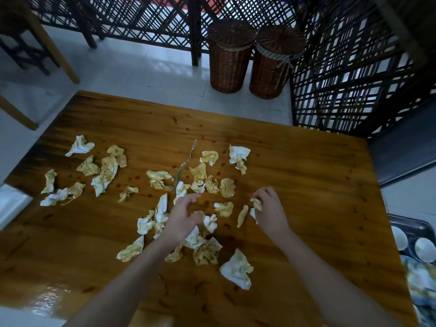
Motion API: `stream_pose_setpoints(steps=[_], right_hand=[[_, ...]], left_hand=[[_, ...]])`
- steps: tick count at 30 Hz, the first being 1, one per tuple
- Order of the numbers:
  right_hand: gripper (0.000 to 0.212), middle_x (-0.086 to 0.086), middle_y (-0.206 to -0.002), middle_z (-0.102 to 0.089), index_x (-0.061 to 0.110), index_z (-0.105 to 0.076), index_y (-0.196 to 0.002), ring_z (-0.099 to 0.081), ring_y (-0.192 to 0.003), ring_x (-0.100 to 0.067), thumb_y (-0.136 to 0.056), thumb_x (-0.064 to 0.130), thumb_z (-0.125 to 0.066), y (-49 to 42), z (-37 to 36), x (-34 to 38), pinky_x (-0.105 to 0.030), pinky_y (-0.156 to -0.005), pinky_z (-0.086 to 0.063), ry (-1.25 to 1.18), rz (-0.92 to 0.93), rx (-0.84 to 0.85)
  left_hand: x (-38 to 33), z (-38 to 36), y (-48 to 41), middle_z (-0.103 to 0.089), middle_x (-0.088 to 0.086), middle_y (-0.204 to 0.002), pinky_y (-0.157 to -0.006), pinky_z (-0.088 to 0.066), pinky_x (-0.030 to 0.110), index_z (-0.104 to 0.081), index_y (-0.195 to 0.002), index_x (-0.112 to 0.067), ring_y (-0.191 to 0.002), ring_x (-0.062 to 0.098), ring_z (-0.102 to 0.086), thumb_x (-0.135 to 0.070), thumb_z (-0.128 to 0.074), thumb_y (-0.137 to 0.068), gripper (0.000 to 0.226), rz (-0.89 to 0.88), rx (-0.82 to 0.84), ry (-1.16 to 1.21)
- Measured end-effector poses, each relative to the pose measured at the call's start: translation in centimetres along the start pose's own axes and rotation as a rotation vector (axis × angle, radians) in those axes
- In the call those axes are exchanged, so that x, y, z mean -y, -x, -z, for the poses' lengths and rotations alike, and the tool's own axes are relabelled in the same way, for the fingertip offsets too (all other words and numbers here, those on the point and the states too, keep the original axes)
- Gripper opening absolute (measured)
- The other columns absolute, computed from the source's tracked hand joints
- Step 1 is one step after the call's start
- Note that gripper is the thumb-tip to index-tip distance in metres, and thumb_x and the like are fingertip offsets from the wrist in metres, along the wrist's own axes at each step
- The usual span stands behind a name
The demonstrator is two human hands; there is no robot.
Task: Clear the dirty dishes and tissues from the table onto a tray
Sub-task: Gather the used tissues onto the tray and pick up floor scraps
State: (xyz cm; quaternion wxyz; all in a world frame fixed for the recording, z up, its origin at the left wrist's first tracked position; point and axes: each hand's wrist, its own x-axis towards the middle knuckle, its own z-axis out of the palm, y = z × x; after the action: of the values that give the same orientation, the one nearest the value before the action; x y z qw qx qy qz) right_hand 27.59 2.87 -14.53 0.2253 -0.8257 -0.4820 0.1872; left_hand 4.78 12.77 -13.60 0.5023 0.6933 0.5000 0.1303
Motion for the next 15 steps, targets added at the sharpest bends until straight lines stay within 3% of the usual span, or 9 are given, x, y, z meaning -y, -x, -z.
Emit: stream_pose_setpoints(steps=[4,8,10,12,15], right_hand=[[0.035,0.007,-0.109,-0.045,0.021,-0.059,-0.105,-0.046,-0.103,-0.012,-0.082,-0.006,-0.057,2.3,-0.6,-0.4,-0.019,-0.078,-0.044,0.085,0.070,0.084],[0.038,0.000,-0.126,-0.044,0.019,-0.056,-0.121,-0.043,-0.119,-0.020,-0.087,0.002,-0.052,2.8,-2.0,-0.3,-0.030,-0.096,-0.042,0.159,0.113,0.164],[0.042,-0.006,-0.145,-0.031,0.024,-0.050,-0.130,-0.024,-0.137,-0.028,-0.089,0.013,-0.052,2.8,-2.9,-0.5,-0.042,-0.112,-0.025,0.295,0.082,0.207],[0.048,-0.008,-0.157,-0.010,0.029,-0.039,-0.138,-0.003,-0.145,-0.031,-0.091,0.025,-0.050,2.8,-3.8,-0.7,-0.054,-0.115,-0.008,0.302,-0.032,0.270],[0.061,-0.006,-0.159,0.002,0.038,-0.022,-0.145,0.006,-0.145,-0.032,-0.089,0.049,-0.044,2.5,-5.0,-0.7,-0.061,-0.112,-0.005,0.242,-0.149,0.300]], left_hand=[[-0.9,-0.8,0.4,-0.047,-0.002,-0.122,-0.082,-0.041,0.021,-0.051,-0.125,-0.029,-0.109,0.013,-0.052,-0.016,-0.065,-0.090,0.040,-0.016,0.024,-0.017],[-0.7,-0.9,1.2,-0.048,-0.003,-0.123,-0.085,-0.039,0.022,-0.051,-0.127,-0.029,-0.109,0.011,-0.049,-0.020,-0.065,-0.090,0.040,-0.037,0.025,-0.038],[-0.3,-0.7,1.5,-0.047,-0.006,-0.122,-0.083,-0.039,0.021,-0.051,-0.127,-0.030,-0.109,0.011,-0.049,-0.025,-0.066,-0.089,0.041,-0.016,0.016,-0.031],[0.2,-0.3,1.9,-0.046,-0.009,-0.123,-0.081,-0.039,0.018,-0.051,-0.127,-0.031,-0.109,0.009,-0.049,-0.030,-0.067,-0.088,0.042,0.013,0.012,-0.017],[1.0,0.3,2.2,-0.047,-0.007,-0.122,-0.083,-0.042,0.022,-0.052,-0.126,-0.030,-0.111,0.012,-0.049,-0.024,-0.068,-0.088,0.041,0.015,-0.008,-0.008]])
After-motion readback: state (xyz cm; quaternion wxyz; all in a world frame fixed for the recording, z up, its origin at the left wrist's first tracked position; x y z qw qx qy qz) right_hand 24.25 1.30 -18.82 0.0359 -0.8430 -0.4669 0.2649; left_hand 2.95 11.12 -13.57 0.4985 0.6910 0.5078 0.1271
